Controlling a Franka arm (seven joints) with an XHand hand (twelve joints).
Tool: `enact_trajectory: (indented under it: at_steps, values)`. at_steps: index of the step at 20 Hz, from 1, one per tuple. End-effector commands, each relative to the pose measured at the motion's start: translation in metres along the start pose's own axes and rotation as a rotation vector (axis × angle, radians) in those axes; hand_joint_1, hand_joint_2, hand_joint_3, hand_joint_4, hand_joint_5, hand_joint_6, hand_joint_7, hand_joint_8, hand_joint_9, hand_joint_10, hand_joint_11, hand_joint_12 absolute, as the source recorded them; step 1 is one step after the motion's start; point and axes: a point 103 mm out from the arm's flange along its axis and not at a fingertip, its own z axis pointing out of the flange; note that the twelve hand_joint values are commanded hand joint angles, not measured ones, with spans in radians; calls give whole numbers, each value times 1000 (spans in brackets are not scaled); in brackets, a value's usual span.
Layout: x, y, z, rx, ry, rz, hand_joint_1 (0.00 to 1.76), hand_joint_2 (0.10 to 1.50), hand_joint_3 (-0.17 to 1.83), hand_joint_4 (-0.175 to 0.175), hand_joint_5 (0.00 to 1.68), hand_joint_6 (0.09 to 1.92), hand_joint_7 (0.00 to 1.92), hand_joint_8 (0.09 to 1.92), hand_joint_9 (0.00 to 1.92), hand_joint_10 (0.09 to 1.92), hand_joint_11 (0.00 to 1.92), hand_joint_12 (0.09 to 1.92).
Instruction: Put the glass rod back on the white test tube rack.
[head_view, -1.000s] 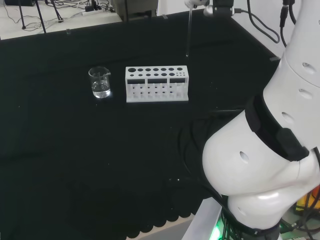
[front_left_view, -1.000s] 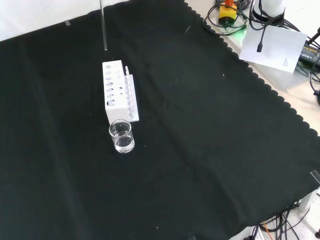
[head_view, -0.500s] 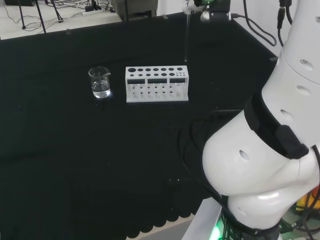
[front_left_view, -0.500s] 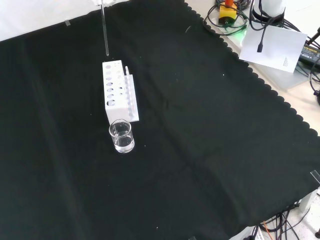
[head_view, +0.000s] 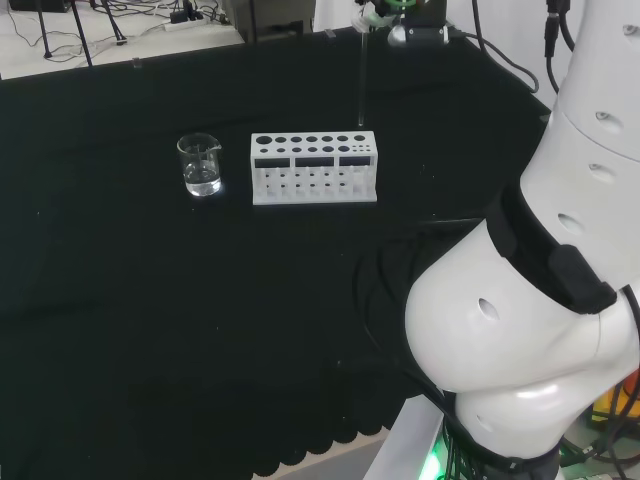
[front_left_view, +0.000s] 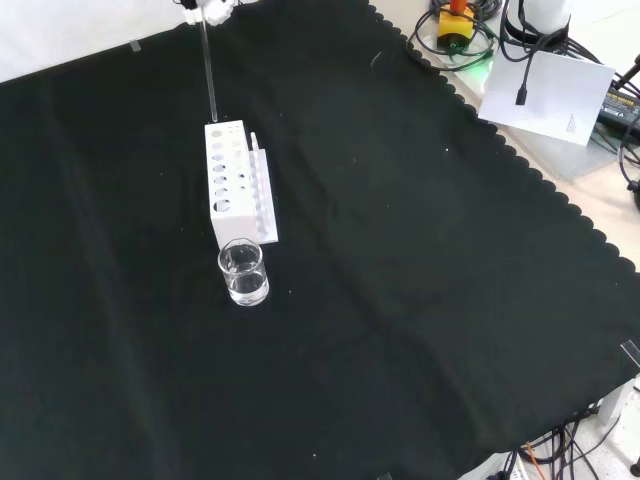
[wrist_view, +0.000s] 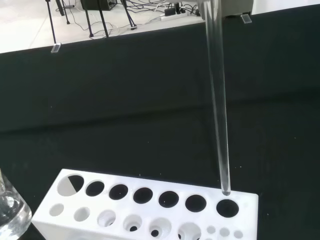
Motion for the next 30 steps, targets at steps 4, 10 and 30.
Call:
enact_trajectory:
  at_steps: [4,10,30]
  values:
    - [-2,4,7,6,6,1,1470,1076,0,-175,1035,615,981,1341,1487,1099,971,1053]
    - [-1,8,17,19,1,0,1469,1076,0,-175,1035,615,981,1341,1487,1099,971,1053]
    - [-15,22,46,63,-4,25,1469,1076,0,-175,1034,615,981,1340,1490,1097,972,1051]
